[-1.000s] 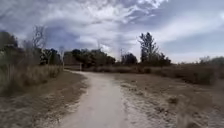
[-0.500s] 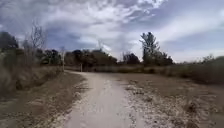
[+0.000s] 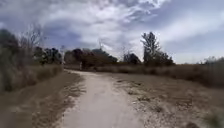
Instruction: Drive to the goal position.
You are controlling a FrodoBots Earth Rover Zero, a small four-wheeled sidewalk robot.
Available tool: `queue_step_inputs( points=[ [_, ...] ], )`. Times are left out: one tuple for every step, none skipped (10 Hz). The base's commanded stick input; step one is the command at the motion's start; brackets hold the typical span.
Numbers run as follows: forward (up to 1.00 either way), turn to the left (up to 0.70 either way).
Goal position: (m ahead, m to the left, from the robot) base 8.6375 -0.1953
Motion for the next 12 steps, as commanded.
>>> queue_step_inputs(
  points=[
    [0.7, 0.03],
    [0.7, 0.11],
    [0.7, 0.15],
    [0.7, 0.11],
    [0.7, 0.08],
    [0.7, 0.05],
    [0.7, 0.01],
    [0.7, 0.0],
    [0.7, 0.0],
    [0.7, 0.0],
    [0.7, 0.0],
    [0.7, 0.0]
  ],
)
